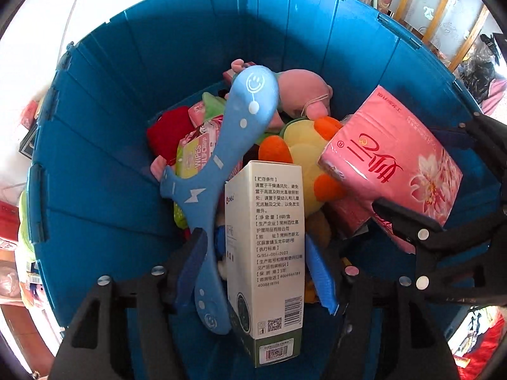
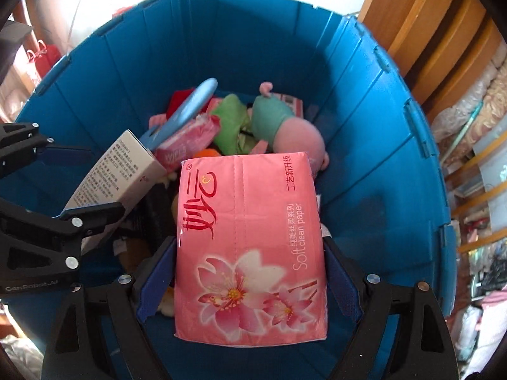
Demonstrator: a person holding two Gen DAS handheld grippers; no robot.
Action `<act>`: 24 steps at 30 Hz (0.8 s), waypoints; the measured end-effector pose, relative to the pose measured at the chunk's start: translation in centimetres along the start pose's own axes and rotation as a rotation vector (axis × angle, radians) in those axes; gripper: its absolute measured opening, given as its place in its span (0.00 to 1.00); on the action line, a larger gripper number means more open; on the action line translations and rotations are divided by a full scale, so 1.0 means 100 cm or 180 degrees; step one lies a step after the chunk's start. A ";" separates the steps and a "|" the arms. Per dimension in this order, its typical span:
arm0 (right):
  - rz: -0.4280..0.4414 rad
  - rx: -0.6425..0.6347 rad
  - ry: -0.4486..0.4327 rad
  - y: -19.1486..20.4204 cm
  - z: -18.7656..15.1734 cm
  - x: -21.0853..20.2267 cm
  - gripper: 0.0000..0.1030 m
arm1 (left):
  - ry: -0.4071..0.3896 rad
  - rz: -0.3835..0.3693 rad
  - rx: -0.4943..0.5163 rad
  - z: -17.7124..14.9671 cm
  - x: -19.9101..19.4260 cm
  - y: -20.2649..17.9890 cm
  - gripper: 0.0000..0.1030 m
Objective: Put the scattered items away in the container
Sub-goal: 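Lower both items into the crate and open both tools, then withdraw both tools from the crate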
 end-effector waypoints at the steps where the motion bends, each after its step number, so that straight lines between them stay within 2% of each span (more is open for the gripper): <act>1: -0.0010 -0.0023 0.0007 0.000 0.000 0.000 0.85 | -0.0018 0.0005 -0.0016 -0.001 -0.002 0.000 0.60; 6: -0.0097 -0.0106 0.0075 -0.004 -0.003 0.003 0.88 | -0.0175 0.0007 -0.0076 0.001 -0.010 0.000 0.60; 8: -0.0088 -0.0099 0.0098 -0.005 -0.002 0.005 0.89 | -0.0239 -0.0001 -0.0102 0.004 -0.013 0.001 0.63; 9: -0.0064 -0.0088 0.0098 -0.006 -0.002 0.004 0.91 | -0.0280 0.0009 -0.0127 0.006 -0.014 0.001 0.64; 10: -0.0055 -0.0088 0.0082 -0.005 -0.001 0.003 0.98 | -0.0307 0.0025 -0.0140 0.006 -0.016 0.002 0.66; 11: -0.0063 -0.0097 0.0065 -0.003 0.001 0.002 1.00 | -0.0324 0.0036 -0.0145 0.006 -0.019 0.001 0.66; 15: -0.0062 -0.0065 0.0028 -0.005 -0.001 -0.004 1.00 | -0.0436 0.0069 -0.0130 0.001 -0.035 0.001 0.66; 20: -0.0040 0.0031 -0.0127 -0.002 -0.010 -0.028 1.00 | -0.0720 0.0126 -0.0087 -0.011 -0.071 0.000 0.67; 24: -0.0032 0.0080 -0.0344 0.008 -0.017 -0.054 1.00 | -0.1082 0.0254 -0.0051 -0.031 -0.112 0.004 0.67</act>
Point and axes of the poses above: each gripper's, at about its wrist camera, not at the fingertips, and x roughly the way its jaws point, y to its left, z to its top, the point moved 10 cm from there along x, roughly the way its jaws point, and after that the axes turned 2 degrees about -z, right-handed, at the moved point
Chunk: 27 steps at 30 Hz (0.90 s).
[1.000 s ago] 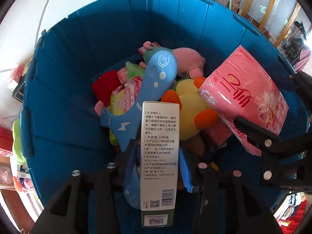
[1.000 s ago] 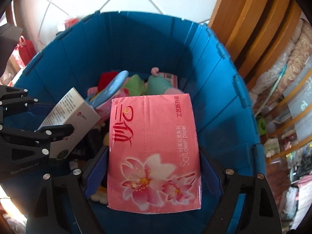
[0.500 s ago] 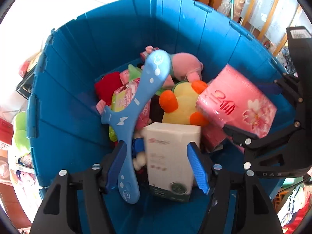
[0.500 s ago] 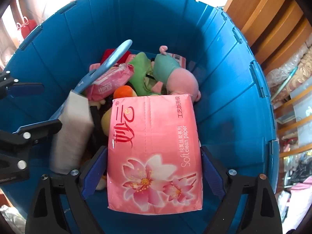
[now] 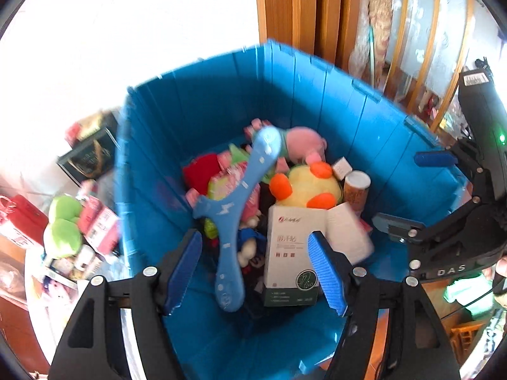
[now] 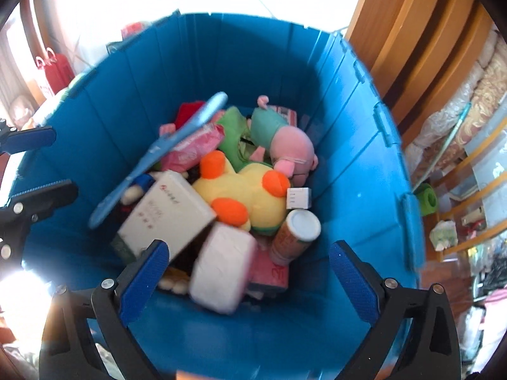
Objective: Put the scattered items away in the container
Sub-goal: 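Withdraw both tools from the crate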
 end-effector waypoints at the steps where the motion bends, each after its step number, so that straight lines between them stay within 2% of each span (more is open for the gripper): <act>1: 0.0014 0.0015 -0.0075 0.005 -0.001 -0.010 1.00 | -0.0113 0.0021 -0.0004 -0.002 -0.013 0.002 0.67; 5: 0.0034 0.0062 -0.0425 0.030 -0.006 -0.057 1.00 | -0.0538 0.0123 -0.0041 -0.018 -0.066 0.012 0.67; 7: 0.0039 0.0092 -0.0605 0.044 -0.008 -0.080 1.00 | -0.0655 0.0110 -0.0068 -0.028 -0.088 0.013 0.68; 15: 0.0029 0.0169 -0.0970 0.101 -0.034 -0.149 1.00 | -0.0808 -0.0078 -0.0395 -0.075 -0.149 0.032 0.70; 18: 0.0037 0.0159 -0.1027 0.122 -0.047 -0.166 1.00 | -0.0860 0.0082 -0.0463 -0.091 -0.165 0.042 0.70; 22: 0.0071 0.0153 -0.1033 0.145 -0.061 -0.179 1.00 | -0.0886 0.0127 -0.0570 -0.111 -0.180 0.052 0.70; 27: 0.0154 0.0192 -0.1073 0.162 -0.070 -0.187 1.00 | -0.0902 0.0298 -0.0642 -0.133 -0.194 0.064 0.70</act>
Point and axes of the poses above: each gripper's, at about its wrist camera, not at the fingertips, and x roughly the way its jaws point, y to its left, z to its top, the point moved 10 cm from there along x, roughly the way its jaws point, and after that the axes turned 2 degrees about -z, right-handed, at the moved point
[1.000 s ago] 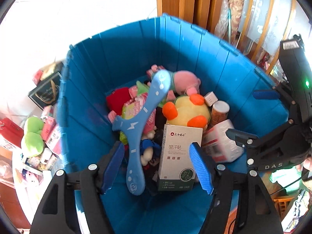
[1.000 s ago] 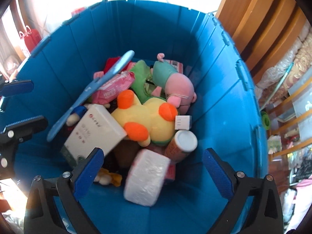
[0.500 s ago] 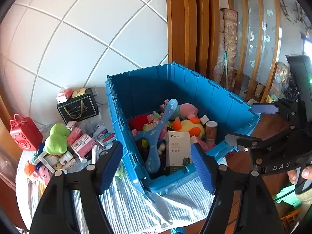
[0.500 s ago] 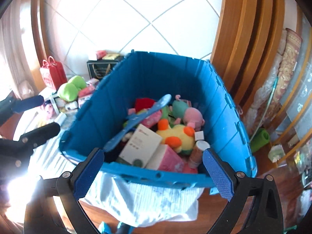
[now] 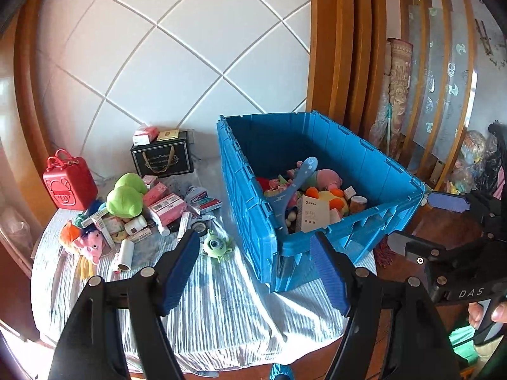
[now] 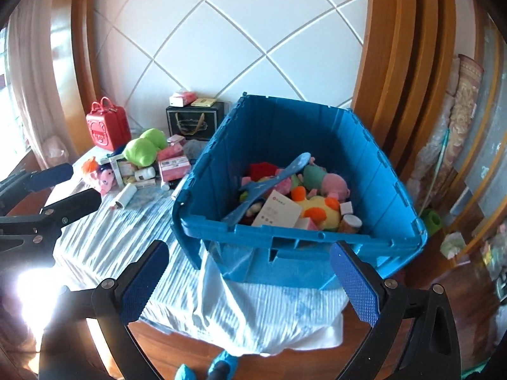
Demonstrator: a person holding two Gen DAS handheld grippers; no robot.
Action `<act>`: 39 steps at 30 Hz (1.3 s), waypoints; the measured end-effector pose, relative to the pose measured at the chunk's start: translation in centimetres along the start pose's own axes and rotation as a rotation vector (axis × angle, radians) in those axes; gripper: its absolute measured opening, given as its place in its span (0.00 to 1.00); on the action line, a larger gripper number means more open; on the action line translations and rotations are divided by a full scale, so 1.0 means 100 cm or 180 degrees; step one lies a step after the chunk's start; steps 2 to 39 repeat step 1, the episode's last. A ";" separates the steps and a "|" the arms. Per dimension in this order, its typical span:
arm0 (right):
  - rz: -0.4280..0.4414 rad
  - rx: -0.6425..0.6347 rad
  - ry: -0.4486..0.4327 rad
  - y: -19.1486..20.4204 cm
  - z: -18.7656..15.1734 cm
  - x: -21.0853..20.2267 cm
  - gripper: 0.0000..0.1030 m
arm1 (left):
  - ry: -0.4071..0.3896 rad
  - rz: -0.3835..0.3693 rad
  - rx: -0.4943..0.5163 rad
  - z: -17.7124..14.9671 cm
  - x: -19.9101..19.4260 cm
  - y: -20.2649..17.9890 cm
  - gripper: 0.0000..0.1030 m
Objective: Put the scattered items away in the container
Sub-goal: 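Withdraw both tools from the crate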
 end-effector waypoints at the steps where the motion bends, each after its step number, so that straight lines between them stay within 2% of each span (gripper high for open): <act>1: 0.0021 0.0017 -0.0015 0.003 -0.001 -0.002 1.00 | -0.0007 0.0012 -0.0014 -0.002 -0.003 0.003 0.70; 39: 0.0021 0.0017 -0.0015 0.003 -0.001 -0.002 1.00 | -0.0007 0.0012 -0.0014 -0.002 -0.003 0.003 0.70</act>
Point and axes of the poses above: each gripper's, at about its wrist camera, not at the fingertips, and x roughly the way its jaws point, y to its left, z to its top, the point moved 10 cm from there along x, roughly the way its jaws point, and after that the axes turned 2 degrees about -z, right-handed, at the moved point
